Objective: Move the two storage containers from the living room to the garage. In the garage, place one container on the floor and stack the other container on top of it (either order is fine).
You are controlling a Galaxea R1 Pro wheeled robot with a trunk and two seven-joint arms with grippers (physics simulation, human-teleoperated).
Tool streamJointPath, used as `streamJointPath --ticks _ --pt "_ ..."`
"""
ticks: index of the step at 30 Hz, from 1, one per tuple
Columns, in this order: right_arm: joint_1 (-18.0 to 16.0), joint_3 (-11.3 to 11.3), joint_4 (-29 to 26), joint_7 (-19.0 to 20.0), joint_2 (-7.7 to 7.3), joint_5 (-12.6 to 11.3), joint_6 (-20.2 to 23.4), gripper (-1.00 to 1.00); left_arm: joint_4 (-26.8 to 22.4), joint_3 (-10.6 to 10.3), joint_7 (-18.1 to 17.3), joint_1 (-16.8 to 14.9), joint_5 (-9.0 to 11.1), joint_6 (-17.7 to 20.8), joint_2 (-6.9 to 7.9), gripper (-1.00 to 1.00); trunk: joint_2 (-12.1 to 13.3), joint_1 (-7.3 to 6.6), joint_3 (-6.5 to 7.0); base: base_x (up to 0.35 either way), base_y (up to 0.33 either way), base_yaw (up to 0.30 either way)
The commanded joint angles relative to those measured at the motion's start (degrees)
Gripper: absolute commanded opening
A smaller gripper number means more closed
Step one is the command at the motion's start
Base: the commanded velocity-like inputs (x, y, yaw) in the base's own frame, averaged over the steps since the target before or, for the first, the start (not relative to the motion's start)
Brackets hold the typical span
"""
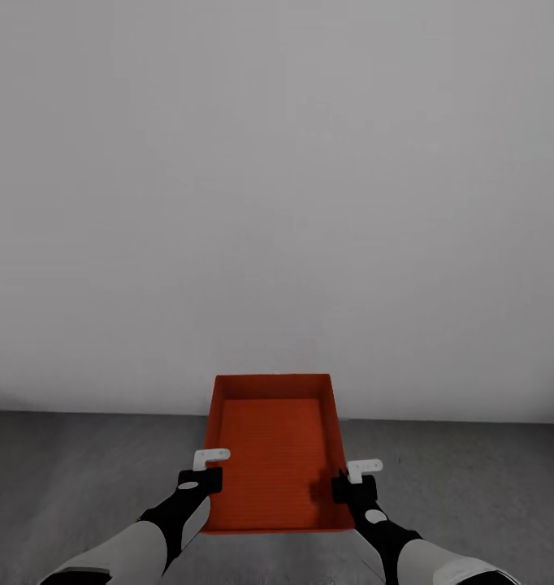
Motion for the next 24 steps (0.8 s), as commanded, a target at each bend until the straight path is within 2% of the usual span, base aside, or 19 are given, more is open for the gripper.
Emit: streamJointPath --ticks 1,4,24 --pt "-0.01 -1.14 0.06 -0.16 -0.01 -0.91 -0.28 -1.0 -1.58 3.53 0.57 -0.09 2.25 -0.04 2.71 -1.0 -0.48 0.23 -0.36 0.0 0.0 0.0" --pt "-0.01 -1.14 0.06 -0.16 -0.01 -0.91 -0.28 -1.0 -1.58 3.53 0.57 -0.09 2.25 -0.04 2.71 -1.0 -1.68 0.89 -1.17 0.0 0.0 0.0" --pt "-0.03 -1.14 0.04 -0.16 -0.01 -0.91 -0.28 -1.0 -1.58 3.53 0.58 -0.09 2.25 -0.04 2.71 -1.0 -1.68 0.89 -2.97 0.0 0.0 0.0"
